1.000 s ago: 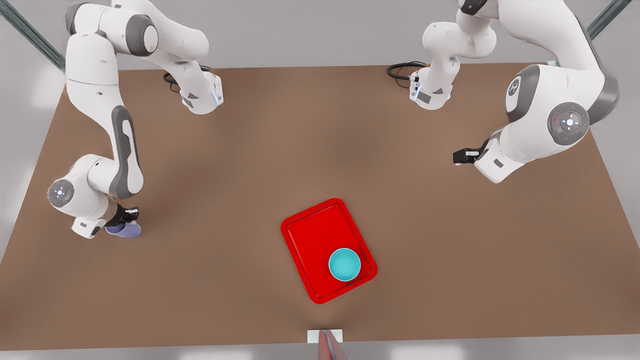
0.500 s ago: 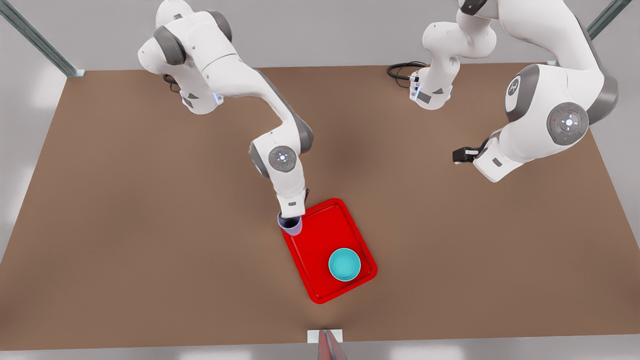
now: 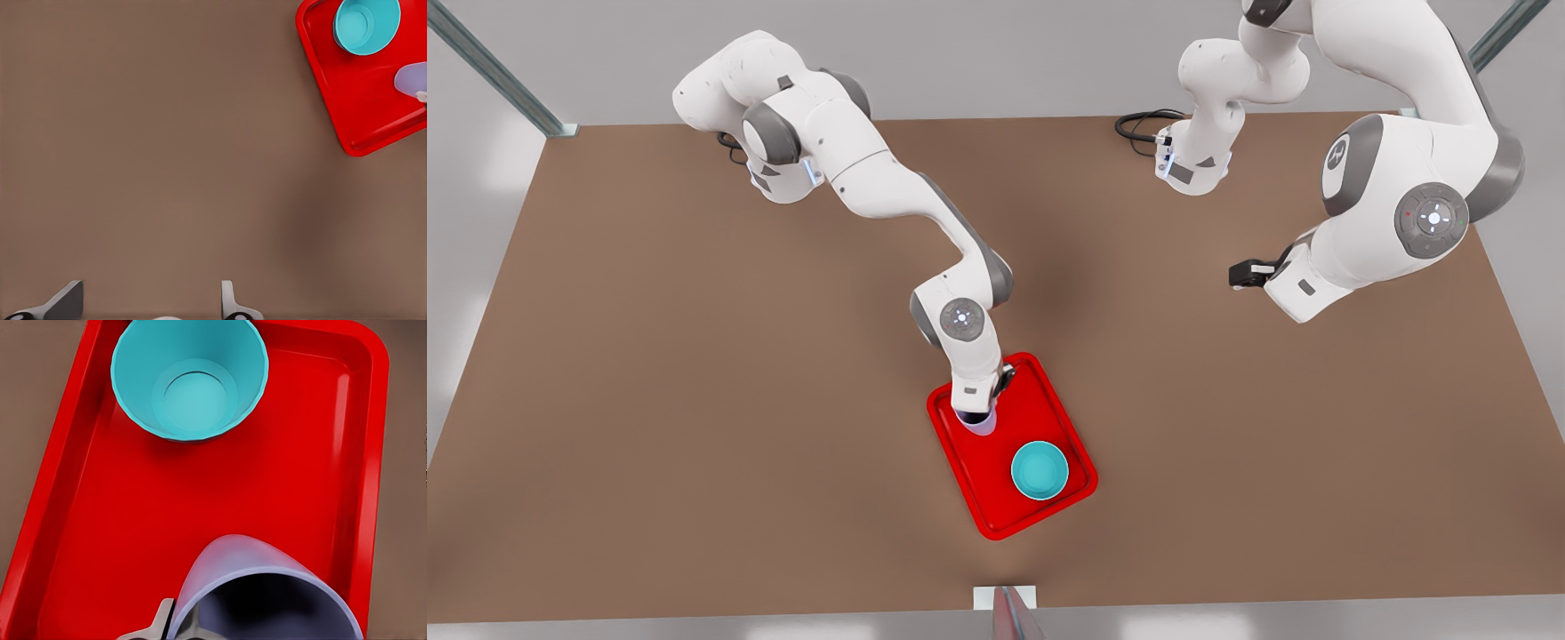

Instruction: Place the bowl on the tray with the left arm and the cup on the tray with the right arm

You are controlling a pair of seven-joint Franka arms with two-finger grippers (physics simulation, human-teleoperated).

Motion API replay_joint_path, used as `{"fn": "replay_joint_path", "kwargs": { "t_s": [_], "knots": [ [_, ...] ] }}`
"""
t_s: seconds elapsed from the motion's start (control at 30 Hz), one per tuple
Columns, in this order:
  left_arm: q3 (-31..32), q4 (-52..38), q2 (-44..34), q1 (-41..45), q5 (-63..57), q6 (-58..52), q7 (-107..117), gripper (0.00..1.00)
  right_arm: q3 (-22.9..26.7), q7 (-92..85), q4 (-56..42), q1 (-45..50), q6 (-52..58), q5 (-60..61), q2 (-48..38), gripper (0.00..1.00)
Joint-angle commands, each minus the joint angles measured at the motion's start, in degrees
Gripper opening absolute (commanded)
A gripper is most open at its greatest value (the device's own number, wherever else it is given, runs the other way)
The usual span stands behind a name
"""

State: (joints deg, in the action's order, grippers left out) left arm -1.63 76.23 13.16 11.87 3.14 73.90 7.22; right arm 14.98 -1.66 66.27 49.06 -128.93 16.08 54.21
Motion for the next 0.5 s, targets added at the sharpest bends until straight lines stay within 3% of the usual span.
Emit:
{"fn": "replay_joint_path", "kwargs": {
  "t_s": [0.0,0.03,0.3,0.47],
  "knots": [
    [0.0,0.0,-0.1,0.0,0.0,-0.1,-0.5,1.00,0.0,13.8,0.0,0.0,-1.1,0.0,-0.1,0.66],
    [0.0,0.0,-0.1,0.0,0.0,-0.1,-0.5,1.00,0.0,14.0,0.0,0.0,-1.1,0.1,-0.1,1.00],
    [0.0,0.0,-0.1,0.0,0.0,-0.1,-0.7,1.00,-1.3,13.9,-0.1,-0.6,-0.4,0.2,-0.6,1.00],
    [0.0,0.0,-0.1,-0.1,0.0,-0.1,-0.7,1.00,-1.6,13.8,-0.4,-1.1,6.4,1.9,-3.4,1.00]
  ]
}}
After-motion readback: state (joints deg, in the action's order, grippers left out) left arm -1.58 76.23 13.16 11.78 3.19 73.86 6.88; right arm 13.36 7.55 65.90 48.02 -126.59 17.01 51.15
